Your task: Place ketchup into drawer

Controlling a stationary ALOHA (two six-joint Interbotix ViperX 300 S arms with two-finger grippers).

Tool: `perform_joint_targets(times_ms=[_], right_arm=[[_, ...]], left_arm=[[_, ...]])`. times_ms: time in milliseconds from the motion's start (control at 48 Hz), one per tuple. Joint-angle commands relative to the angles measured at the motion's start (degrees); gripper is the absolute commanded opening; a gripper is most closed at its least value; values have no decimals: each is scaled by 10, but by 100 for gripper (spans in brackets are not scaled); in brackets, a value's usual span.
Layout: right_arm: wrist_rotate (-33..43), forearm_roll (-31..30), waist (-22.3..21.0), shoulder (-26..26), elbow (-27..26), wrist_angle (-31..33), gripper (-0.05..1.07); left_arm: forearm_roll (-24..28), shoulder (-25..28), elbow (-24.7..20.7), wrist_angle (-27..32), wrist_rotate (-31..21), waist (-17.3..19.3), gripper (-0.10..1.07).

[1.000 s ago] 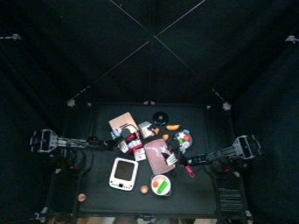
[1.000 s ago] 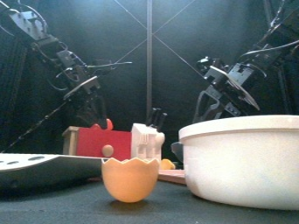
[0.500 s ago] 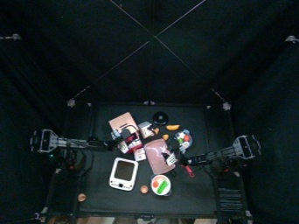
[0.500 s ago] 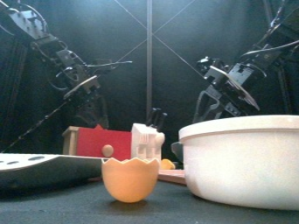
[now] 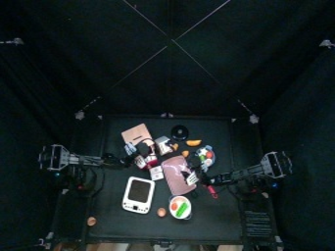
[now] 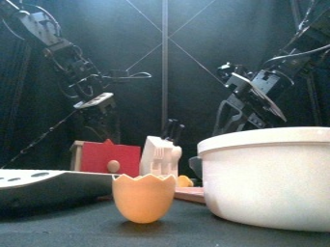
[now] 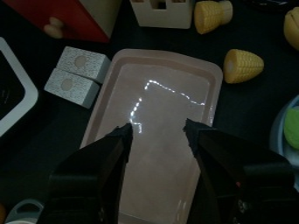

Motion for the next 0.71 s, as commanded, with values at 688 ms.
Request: perform_joint_targets(times_ms=[688], right_arm=[[0, 0, -4, -4, -10, 1, 87]], left_arm=[[-2, -5, -40, 13, -2, -39, 82]])
